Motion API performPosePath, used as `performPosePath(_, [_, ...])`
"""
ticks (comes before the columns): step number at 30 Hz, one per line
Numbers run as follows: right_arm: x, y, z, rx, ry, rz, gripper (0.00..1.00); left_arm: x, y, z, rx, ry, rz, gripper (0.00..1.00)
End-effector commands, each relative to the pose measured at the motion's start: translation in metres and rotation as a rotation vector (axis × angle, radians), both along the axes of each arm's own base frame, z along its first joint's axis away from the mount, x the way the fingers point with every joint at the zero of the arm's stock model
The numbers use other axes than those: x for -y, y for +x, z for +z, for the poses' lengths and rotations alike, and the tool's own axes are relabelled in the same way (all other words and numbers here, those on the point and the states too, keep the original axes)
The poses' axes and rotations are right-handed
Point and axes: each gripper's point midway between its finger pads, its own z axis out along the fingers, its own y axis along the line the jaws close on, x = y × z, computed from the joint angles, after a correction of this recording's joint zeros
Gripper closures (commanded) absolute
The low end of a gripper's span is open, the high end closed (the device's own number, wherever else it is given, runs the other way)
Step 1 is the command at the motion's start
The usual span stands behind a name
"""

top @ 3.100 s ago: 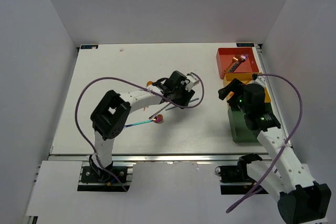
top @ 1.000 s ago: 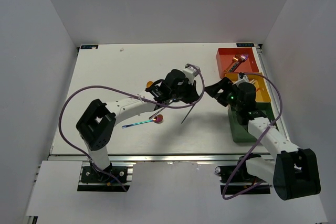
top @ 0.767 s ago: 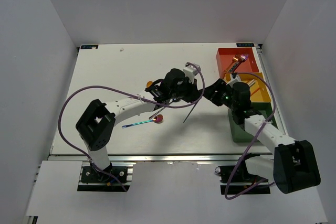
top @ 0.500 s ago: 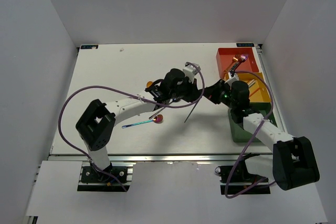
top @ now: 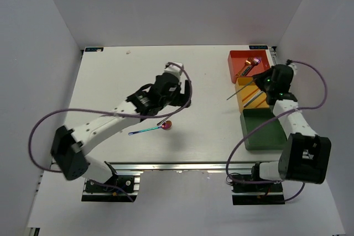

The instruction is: Sort the eating utensils into containers

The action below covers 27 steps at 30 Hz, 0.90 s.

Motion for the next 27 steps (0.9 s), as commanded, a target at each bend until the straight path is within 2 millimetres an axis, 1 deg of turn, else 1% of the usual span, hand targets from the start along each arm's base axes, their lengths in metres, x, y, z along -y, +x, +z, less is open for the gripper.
performPosePath(1, [0.057,0.009,-0.014,-0.083,-0.077,-0.140,1.00,-0.069,-0.020,0.015,0.035,0.120,0.152,0.02])
performPosePath(2, [0.072,0.014,-0.014,-0.087,-0.089,-0.171,1.00,-0.079,-0.024,0.016,0.036,0.143,0.166,0.02])
performPosePath(3, [0.080,0.016,-0.023,-0.134,-0.095,-0.182,1.00,-0.098,-0.032,0.014,0.036,0.194,0.186,0.02])
performPosePath(4, [0.087,0.019,-0.025,-0.144,-0.111,-0.188,1.00,-0.108,-0.037,0.013,0.036,0.221,0.194,0.02])
performPosePath(5, [0.099,0.020,-0.028,-0.156,-0.114,-0.210,1.00,-0.119,-0.043,0.009,0.031,0.254,0.197,0.02])
performPosePath(6, [0.106,0.024,-0.033,-0.171,-0.111,-0.218,1.00,-0.134,-0.050,0.004,0.048,0.284,0.201,0.02])
performPosePath(7, [0.111,0.025,-0.034,-0.177,-0.110,-0.228,1.00,-0.142,-0.054,0.001,0.057,0.296,0.200,0.02])
performPosePath(8, [0.121,0.027,-0.037,-0.181,-0.107,-0.248,1.00,-0.156,-0.059,-0.005,0.086,0.314,0.215,0.02])
performPosePath(9, [0.123,0.029,-0.038,-0.176,-0.105,-0.253,1.00,-0.159,-0.058,0.004,0.115,0.293,0.236,0.02])
performPosePath(10, [0.124,0.032,-0.037,-0.165,-0.105,-0.252,1.00,-0.168,-0.062,-0.009,0.108,0.317,0.248,0.02])
performPosePath(11, [0.125,0.035,-0.044,-0.182,-0.109,-0.244,1.00,-0.169,-0.062,-0.010,0.123,0.294,0.266,0.02])
performPosePath(12, [0.126,0.041,-0.039,-0.177,-0.113,-0.241,1.00,-0.172,-0.063,-0.013,0.126,0.285,0.278,0.02])
performPosePath(13, [0.127,0.040,-0.044,-0.203,-0.118,-0.238,1.00,-0.174,-0.067,-0.018,0.128,0.271,0.273,0.02])
performPosePath(15, [0.132,0.042,-0.054,-0.236,-0.132,-0.247,1.00,-0.175,-0.066,-0.017,0.128,0.272,0.282,0.02])
performPosePath(16, [0.137,0.042,-0.054,-0.238,-0.130,-0.256,1.00,-0.180,-0.064,-0.016,0.136,0.292,0.313,0.02])
performPosePath(18, [0.138,0.043,-0.054,-0.235,-0.118,-0.255,1.00,-0.182,-0.063,-0.017,0.138,0.300,0.325,0.02])
performPosePath(20, [0.137,0.044,-0.049,-0.218,-0.106,-0.244,1.00,-0.177,-0.063,-0.024,0.117,0.309,0.304,0.02])
performPosePath(21, [0.131,0.045,-0.046,-0.206,-0.084,-0.212,1.00,-0.176,-0.063,-0.026,0.111,0.310,0.299,0.02])
performPosePath(22, [0.129,0.045,-0.043,-0.197,-0.060,-0.193,1.00,-0.175,-0.063,-0.028,0.106,0.317,0.294,0.02])
performPosePath(23, [0.124,0.047,-0.036,-0.163,-0.042,-0.166,1.00,-0.174,-0.063,-0.030,0.099,0.322,0.293,0.02])
performPosePath(24, [0.114,0.048,-0.030,-0.136,-0.010,-0.112,1.00,-0.174,-0.063,-0.030,0.098,0.325,0.292,0.02])
performPosePath(27, [0.109,0.048,-0.021,-0.126,0.030,-0.068,1.00,-0.174,-0.063,-0.030,0.098,0.325,0.291,0.02])
